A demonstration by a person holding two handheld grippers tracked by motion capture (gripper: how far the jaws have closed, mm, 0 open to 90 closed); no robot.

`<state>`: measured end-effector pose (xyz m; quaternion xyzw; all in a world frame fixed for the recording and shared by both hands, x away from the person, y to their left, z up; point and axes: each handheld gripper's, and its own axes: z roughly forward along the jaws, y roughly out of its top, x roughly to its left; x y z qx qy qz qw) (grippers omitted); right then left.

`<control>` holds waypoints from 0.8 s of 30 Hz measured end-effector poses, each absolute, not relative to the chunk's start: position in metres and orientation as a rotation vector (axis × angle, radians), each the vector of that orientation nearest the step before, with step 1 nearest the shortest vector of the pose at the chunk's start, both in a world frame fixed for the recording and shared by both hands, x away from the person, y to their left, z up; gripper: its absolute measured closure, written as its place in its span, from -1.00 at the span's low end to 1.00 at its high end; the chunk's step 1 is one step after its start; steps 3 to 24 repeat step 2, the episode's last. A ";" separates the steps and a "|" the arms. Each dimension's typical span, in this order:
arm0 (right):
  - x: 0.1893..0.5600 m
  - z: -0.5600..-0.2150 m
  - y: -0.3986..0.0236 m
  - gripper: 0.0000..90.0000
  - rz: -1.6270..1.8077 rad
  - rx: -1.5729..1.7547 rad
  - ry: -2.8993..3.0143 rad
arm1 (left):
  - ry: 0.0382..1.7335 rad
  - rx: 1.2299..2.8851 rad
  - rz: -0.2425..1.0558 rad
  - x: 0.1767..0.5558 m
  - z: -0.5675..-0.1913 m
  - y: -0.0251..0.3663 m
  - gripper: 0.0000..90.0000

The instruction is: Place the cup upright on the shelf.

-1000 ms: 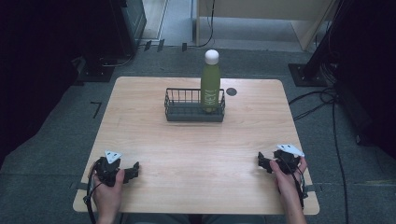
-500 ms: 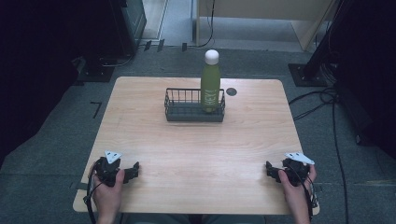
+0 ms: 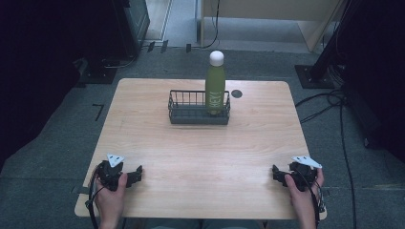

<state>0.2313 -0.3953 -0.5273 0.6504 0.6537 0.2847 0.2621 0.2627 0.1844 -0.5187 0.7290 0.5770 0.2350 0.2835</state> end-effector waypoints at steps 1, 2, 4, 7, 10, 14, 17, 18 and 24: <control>0.231 -0.527 -0.396 -1.00 0.769 1.758 1.769 | 1.544 1.951 0.629 0.263 -0.519 0.184 -1.00; 0.232 -0.527 -0.396 -1.00 0.770 1.758 1.769 | 1.544 1.951 0.629 0.263 -0.519 0.184 -1.00; 0.232 -0.527 -0.396 -1.00 0.770 1.758 1.769 | 1.544 1.951 0.629 0.263 -0.519 0.184 -1.00; 0.232 -0.527 -0.396 -1.00 0.770 1.758 1.769 | 1.544 1.951 0.629 0.263 -0.519 0.184 -1.00; 0.232 -0.527 -0.396 -1.00 0.770 1.758 1.769 | 1.544 1.951 0.629 0.263 -0.519 0.184 -1.00; 0.232 -0.527 -0.396 -1.00 0.770 1.758 1.769 | 1.544 1.951 0.629 0.263 -0.519 0.184 -1.00; 0.232 -0.527 -0.396 -1.00 0.770 1.758 1.769 | 1.544 1.951 0.629 0.263 -0.519 0.184 -1.00; 0.232 -0.527 -0.396 -1.00 0.770 1.758 1.769 | 1.544 1.951 0.629 0.263 -0.519 0.184 -1.00; 0.232 -0.527 -0.396 -1.00 0.770 1.758 1.769 | 1.544 1.951 0.629 0.263 -0.519 0.184 -1.00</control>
